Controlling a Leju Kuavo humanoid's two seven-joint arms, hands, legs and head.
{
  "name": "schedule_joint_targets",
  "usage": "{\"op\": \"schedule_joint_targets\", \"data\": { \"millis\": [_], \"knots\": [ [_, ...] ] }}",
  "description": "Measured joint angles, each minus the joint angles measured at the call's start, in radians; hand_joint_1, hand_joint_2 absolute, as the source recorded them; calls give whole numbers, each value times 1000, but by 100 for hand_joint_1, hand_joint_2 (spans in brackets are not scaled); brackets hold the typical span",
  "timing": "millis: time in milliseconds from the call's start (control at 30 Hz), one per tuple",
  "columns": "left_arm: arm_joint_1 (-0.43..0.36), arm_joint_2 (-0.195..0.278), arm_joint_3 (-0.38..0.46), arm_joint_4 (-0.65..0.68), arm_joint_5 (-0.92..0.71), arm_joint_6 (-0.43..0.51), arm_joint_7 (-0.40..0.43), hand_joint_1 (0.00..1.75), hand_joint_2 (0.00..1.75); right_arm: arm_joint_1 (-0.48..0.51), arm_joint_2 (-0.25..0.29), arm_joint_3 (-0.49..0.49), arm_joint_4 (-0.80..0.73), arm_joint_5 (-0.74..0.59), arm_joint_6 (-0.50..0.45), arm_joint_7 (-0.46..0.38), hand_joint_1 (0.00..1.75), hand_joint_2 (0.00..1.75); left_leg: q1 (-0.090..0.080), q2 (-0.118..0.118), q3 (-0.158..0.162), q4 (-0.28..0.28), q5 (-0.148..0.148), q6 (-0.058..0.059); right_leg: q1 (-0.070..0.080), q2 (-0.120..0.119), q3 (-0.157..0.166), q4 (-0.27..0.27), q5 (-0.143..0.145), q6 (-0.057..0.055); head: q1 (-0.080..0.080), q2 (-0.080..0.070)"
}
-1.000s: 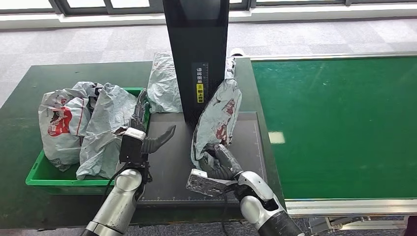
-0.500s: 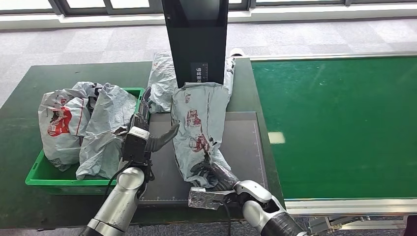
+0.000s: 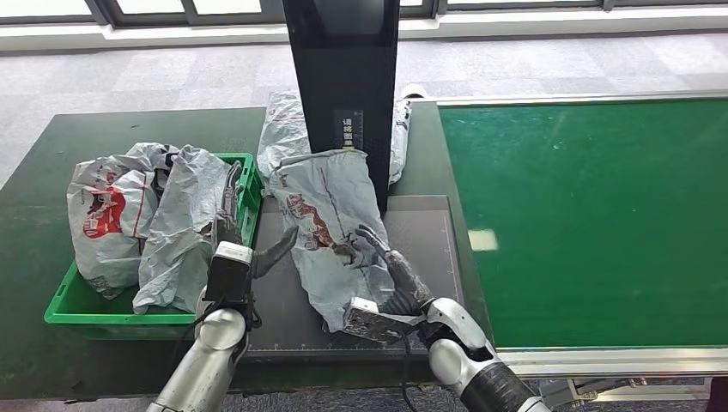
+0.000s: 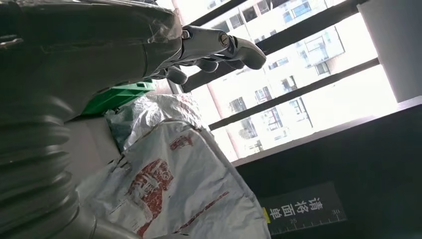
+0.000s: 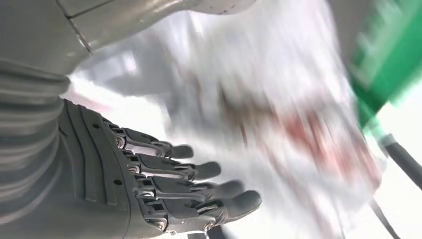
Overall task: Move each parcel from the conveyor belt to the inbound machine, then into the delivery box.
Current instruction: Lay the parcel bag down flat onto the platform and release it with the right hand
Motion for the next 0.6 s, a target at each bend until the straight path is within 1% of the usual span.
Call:
{"op": "schedule_joint_targets", "data": {
  "millis": [100,200,267,333,433,500,533,600],
  "knots": [
    [2,-7,2,0,-31,33,-6,0,175,45,6,-56,-74,-53,-97,-81,0,175,0,-1,0,0,-1,0,0,0,0,0,0,0,0,0],
    [1,-14,3,12,-70,60,-1,0,175,83,21,-117,-131,-137,-136,-137,0,175,0,-1,0,0,-1,0,0,0,0,0,0,0,0,0],
    [-1,-16,3,31,-103,59,20,0,175,101,34,-161,-159,-201,-146,-167,0,175,0,0,0,0,-1,0,0,0,0,0,0,0,0,0],
    [-8,-15,0,71,-152,18,66,0,175,112,44,-199,-181,-247,-147,-187,0,175,0,0,0,0,-1,0,0,0,0,-1,0,0,0,0],
    [-31,-9,-19,170,-253,-107,141,0,175,121,59,-256,-199,-308,-127,-211,0,175,0,0,0,0,0,0,0,0,0,-1,0,0,0,0],
    [-44,-6,-35,243,-304,-187,157,0,175,123,67,-293,-202,-329,-114,-221,0,175,0,1,0,0,0,0,0,1,0,0,0,0,0,0],
    [-49,-5,-42,275,-319,-211,159,0,175,123,71,-309,-203,-333,-110,-224,0,175,0,1,0,0,0,0,0,1,0,0,0,0,0,0],
    [-56,-3,-49,324,-330,-230,160,0,175,126,76,-334,-205,-337,-106,-227,0,175,0,2,0,0,0,0,0,2,-1,0,0,0,0,0]
  ]
}}
